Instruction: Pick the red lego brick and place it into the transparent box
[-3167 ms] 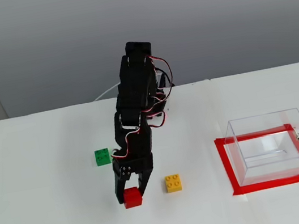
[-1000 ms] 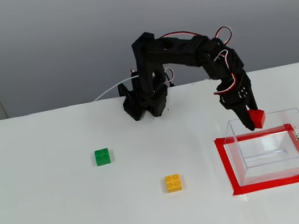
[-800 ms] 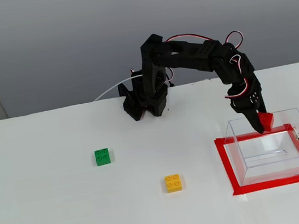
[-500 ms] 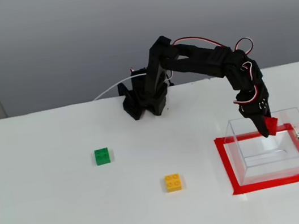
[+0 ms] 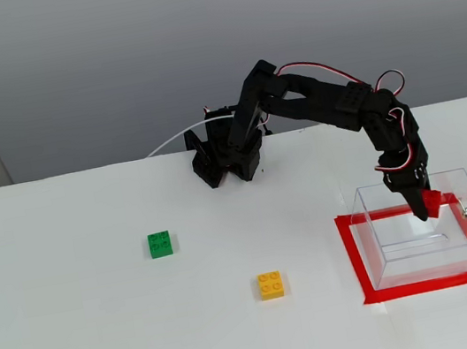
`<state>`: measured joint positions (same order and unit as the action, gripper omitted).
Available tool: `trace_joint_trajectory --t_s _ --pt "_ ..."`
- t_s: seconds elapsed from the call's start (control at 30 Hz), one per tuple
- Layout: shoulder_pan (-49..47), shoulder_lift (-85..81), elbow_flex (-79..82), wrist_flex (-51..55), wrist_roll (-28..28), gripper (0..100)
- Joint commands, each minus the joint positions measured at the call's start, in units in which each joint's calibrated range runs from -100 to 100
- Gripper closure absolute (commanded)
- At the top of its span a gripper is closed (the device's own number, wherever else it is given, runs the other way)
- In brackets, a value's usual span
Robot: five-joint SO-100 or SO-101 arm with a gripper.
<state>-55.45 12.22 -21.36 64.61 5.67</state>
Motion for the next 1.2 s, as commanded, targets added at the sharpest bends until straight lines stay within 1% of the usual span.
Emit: trace_joint_trajectory --t_s 0.0,0.1,0.23,0.3,0.7,0.77,0.9,0.97,1.1,1.17 --pt "-0.26 -0.21 -2.15 -1.25 -0.08 83" --pt "-0.56 -0.21 -2.24 -1.25 -0.03 81" --pt "-0.93 -0.21 -2.06 -1.25 -0.03 71" --pt "-0.93 -0.13 -1.97 -1.25 0.18 69" --pt "-1.00 -0.13 -1.61 -2.47 0.39 70" --pt "-1.00 -0.30 -1.61 -2.12 0.23 72" --pt "-0.93 -0.98 -1.52 -1.95 0.07 85" --pt "-0.85 -1.06 -1.43 -1.86 0.07 88" --pt "-1.00 -1.23 -1.52 0.23 0.02 91" --pt "-1.00 -1.23 -2.06 1.19 0.02 96"
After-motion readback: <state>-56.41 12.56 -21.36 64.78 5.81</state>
